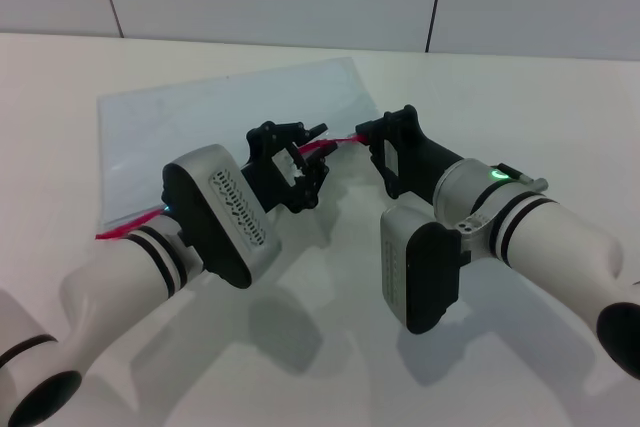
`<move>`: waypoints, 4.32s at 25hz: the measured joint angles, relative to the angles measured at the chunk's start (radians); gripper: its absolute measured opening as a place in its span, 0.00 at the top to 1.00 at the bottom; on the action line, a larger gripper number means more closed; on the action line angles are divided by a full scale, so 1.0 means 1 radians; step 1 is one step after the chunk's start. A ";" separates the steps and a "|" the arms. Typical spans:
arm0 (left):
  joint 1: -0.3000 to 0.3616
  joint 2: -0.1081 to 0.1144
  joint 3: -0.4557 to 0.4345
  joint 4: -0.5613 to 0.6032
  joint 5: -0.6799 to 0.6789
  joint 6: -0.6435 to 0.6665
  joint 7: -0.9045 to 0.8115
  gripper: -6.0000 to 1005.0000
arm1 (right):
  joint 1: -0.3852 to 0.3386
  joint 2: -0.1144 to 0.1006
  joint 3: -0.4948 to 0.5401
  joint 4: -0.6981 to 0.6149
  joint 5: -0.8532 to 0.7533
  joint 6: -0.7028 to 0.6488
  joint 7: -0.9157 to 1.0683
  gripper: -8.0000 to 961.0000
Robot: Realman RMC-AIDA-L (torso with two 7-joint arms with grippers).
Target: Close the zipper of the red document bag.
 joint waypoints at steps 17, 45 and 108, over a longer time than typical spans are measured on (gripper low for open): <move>-0.003 -0.002 0.001 0.001 0.000 -0.018 0.002 0.88 | 0.000 0.000 -0.009 0.000 0.000 -0.001 0.000 0.97; 0.010 -0.003 0.002 -0.004 0.000 -0.020 0.000 0.91 | -0.006 -0.003 0.138 -0.138 0.009 0.000 0.017 0.97; 0.058 0.005 0.013 0.062 -0.015 0.135 -0.181 0.48 | -0.219 -0.009 0.347 -0.325 0.012 -0.315 0.427 0.63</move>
